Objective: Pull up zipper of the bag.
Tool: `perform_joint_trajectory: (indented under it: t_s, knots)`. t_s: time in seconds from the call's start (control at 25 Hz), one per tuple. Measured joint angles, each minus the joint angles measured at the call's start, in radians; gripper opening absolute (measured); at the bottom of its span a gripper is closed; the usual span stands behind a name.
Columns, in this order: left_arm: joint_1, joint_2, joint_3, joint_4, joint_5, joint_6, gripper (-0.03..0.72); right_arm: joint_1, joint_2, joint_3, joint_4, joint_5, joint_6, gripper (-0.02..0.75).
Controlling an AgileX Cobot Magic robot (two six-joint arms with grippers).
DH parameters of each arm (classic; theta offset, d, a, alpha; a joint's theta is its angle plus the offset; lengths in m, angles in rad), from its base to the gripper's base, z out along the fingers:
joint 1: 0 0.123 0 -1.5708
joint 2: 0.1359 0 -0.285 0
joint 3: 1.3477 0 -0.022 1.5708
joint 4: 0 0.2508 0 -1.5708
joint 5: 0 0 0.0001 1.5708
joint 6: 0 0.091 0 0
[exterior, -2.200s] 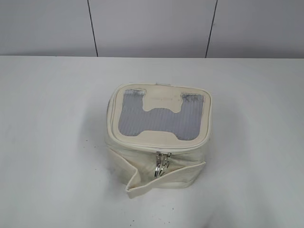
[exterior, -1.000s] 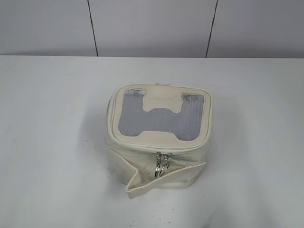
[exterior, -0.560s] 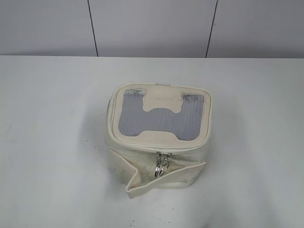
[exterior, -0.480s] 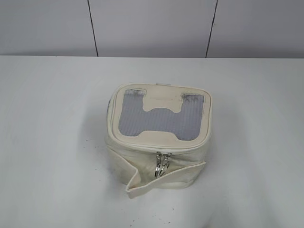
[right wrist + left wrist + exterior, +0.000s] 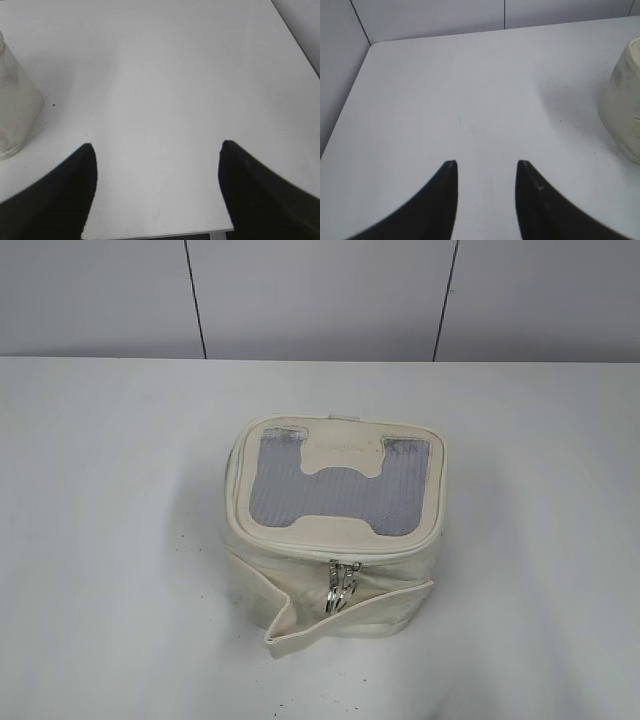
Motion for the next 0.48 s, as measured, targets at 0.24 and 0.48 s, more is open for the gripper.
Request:
perform_joint_trajectory:
  t_s: [0.24, 0.48]
  knots:
    - [0.0, 0.0, 0.0, 0.0, 0.0, 0.0, 0.304, 0.0, 0.0, 0.0, 0.0, 0.0, 0.0, 0.586]
    - [0.0, 0.0, 0.0, 0.0, 0.0, 0.0, 0.304, 0.0, 0.0, 0.0, 0.0, 0.0, 0.0, 0.586]
